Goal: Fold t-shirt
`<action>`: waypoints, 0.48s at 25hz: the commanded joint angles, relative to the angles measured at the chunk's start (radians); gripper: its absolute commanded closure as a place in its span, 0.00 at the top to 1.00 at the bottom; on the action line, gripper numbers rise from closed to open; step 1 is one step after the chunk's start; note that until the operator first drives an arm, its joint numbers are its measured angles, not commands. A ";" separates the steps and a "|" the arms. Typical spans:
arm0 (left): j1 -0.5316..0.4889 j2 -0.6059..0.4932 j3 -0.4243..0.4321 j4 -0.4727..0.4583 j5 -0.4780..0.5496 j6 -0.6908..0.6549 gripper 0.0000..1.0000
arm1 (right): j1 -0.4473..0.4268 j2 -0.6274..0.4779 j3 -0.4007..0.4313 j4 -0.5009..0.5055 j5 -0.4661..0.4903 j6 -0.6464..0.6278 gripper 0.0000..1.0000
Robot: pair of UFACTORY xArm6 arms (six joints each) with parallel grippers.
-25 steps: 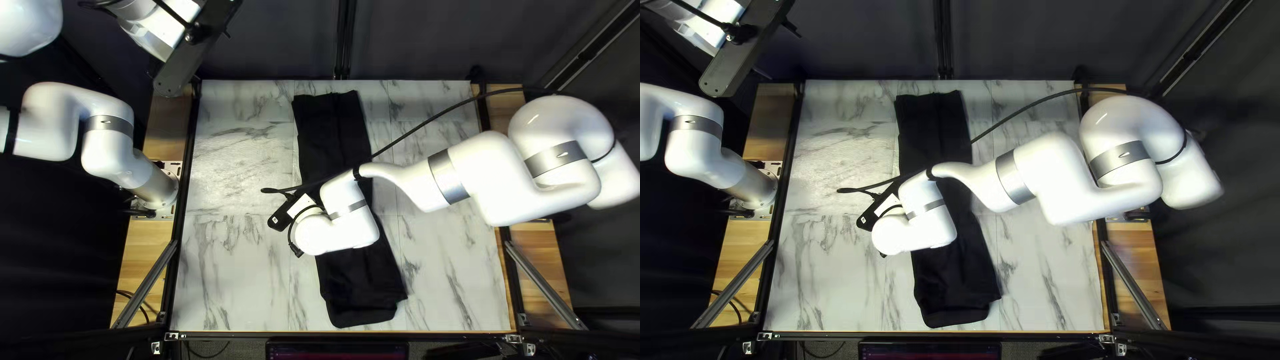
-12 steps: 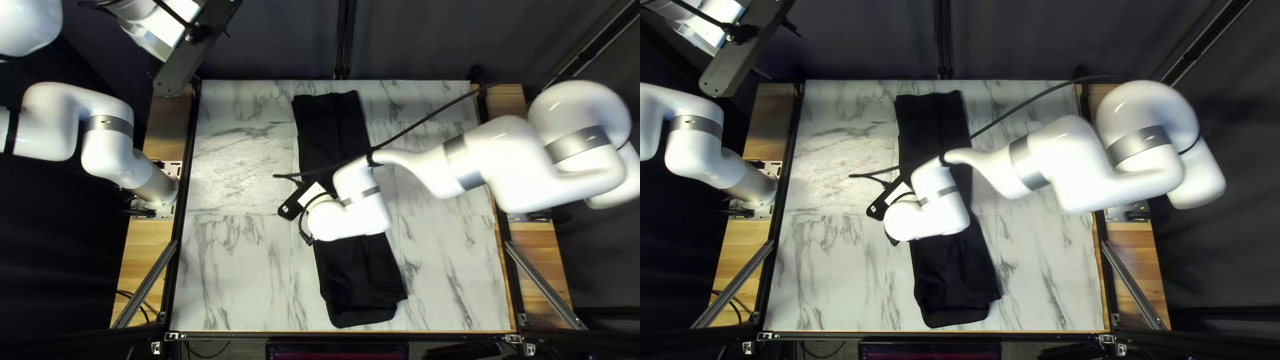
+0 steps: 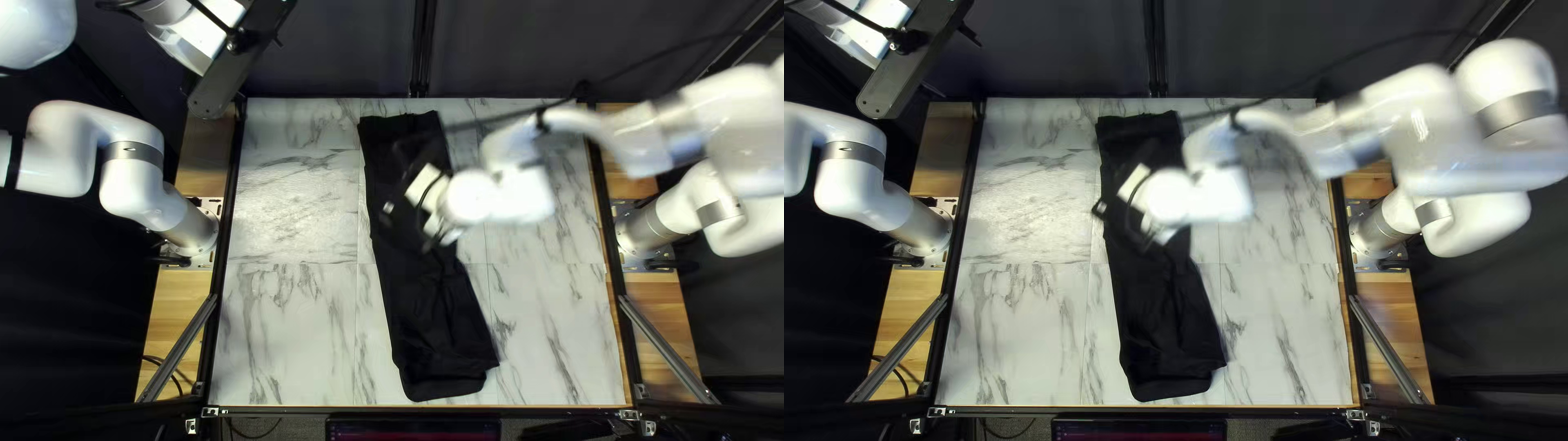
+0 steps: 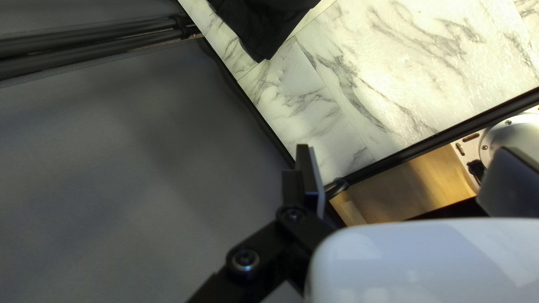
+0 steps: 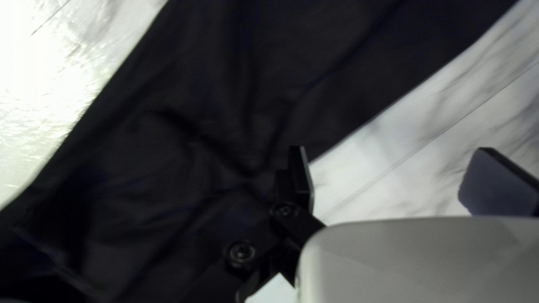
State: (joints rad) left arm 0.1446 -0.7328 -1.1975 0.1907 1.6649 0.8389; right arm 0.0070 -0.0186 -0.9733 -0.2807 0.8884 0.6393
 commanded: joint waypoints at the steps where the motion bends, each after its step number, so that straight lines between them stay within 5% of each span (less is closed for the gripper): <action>1: 0.000 0.000 0.000 0.000 0.000 0.000 1.00 | -0.013 -0.011 0.011 0.001 -0.017 -0.036 1.00; 8: 0.000 0.000 0.000 0.000 0.000 0.000 1.00 | -0.012 -0.016 0.018 -0.005 -0.019 -0.035 1.00; 12: 0.000 0.000 0.000 0.000 0.000 0.000 1.00 | -0.059 -0.075 0.098 0.035 -0.102 -0.160 1.00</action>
State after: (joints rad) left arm 0.1446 -0.7328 -1.1975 0.1907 1.6649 0.8389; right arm -0.0148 -0.0719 -0.9139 -0.2705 0.8429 0.5613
